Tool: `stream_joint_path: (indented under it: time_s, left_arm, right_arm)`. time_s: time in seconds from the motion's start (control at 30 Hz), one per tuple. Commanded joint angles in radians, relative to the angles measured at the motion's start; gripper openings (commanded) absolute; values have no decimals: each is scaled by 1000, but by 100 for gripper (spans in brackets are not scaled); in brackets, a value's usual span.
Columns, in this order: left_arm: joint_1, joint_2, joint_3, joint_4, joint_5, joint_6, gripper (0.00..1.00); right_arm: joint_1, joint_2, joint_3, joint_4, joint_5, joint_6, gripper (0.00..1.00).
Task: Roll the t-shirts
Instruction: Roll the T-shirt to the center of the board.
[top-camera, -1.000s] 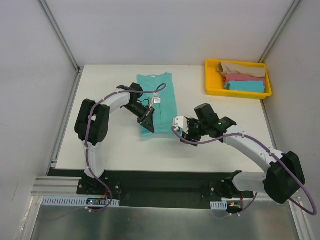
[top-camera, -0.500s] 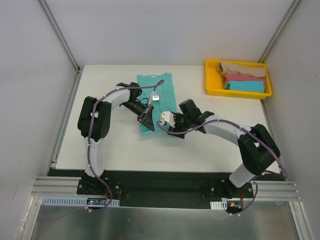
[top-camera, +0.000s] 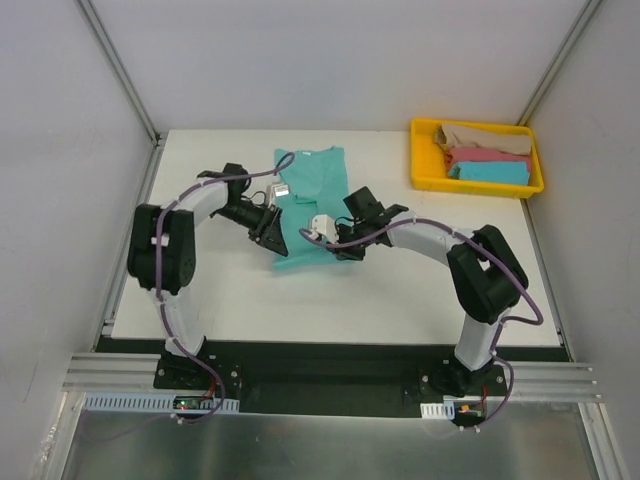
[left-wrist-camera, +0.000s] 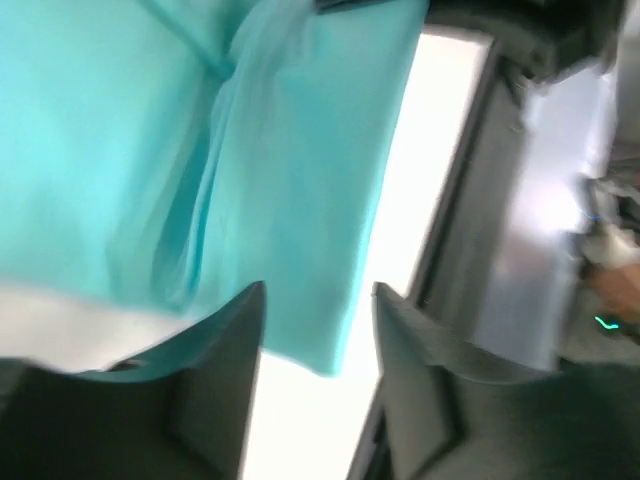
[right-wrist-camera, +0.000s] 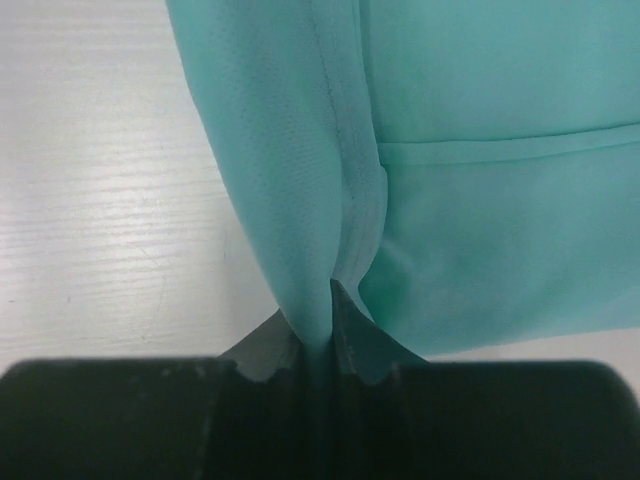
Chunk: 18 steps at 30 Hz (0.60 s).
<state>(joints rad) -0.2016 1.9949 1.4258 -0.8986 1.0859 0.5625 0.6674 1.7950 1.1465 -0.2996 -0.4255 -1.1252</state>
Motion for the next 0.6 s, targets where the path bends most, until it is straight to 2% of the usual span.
stream_joint_path:
  time_s: [0.0,0.03,0.07,0.13,0.17,0.27,0.37,0.57]
  left_arm:
    - [19,-376,-273,328,-173,13,57]
    - [8,-506,-341,404,-202,28,59]
    - [-7,-559,-454,459,-236,66,62]
    - [-39,-672,-551,603,-335,103,68]
    - [-76,-694,-626,642,-363,144,69]
    - [-133,-732,-714,789,-440,163,72]
    - [-160,-723,-746,893,-507,146,72]
    - [-168,-708,-739,952,-541,148,71]
  right_arm:
    - [-40,61,163,-173,-108,59,12]
    - [-43,66,191,-194,-105,68,11]
    - [-46,67,193,-197,-98,70,11]
    - [-48,61,193,-202,-90,67,11]
    - [-46,61,194,-207,-84,68,12]
    - [-46,64,197,-223,-84,84,11]
    - [-46,56,184,-223,-79,84,11]
    - [-45,46,165,-223,-70,71,12]
